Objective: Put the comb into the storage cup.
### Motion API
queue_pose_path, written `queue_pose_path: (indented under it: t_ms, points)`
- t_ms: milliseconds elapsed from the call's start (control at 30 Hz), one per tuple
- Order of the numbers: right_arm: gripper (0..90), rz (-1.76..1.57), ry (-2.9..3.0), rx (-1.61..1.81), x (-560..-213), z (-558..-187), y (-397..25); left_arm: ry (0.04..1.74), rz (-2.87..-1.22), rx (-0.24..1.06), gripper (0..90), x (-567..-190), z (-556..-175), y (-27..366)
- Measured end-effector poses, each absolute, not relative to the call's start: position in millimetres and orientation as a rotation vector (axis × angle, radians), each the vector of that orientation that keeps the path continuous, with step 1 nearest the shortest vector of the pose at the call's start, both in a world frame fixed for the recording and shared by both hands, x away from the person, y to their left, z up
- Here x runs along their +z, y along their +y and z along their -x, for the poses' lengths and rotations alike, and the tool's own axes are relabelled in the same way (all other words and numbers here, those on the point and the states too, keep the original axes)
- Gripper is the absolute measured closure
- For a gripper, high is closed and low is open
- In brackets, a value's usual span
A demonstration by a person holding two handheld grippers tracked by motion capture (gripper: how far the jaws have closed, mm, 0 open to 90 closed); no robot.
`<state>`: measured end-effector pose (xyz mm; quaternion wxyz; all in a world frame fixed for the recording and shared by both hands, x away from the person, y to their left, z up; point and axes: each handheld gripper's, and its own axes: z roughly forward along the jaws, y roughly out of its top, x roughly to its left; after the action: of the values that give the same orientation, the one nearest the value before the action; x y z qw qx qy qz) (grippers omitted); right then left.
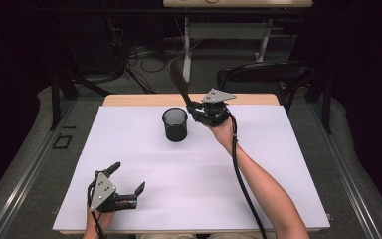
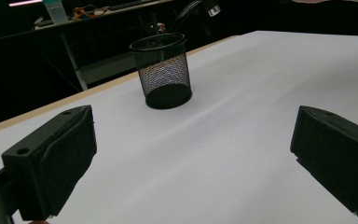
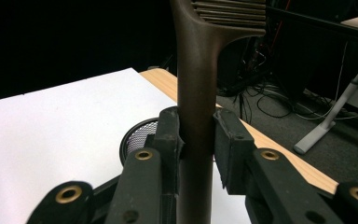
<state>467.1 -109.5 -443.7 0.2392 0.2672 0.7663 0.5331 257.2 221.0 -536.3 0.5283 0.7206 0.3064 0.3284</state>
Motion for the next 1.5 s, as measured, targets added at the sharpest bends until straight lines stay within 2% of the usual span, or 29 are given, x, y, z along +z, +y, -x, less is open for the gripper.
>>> queue_pose_path:
  t_ms: [1500]
  points:
    - [73.0, -0.748, 2.025, 1.536, -438.9, -481.1, -89.1, 0.728, -1.721, 0.784, 0.3, -535.8, -257.0, 220.8]
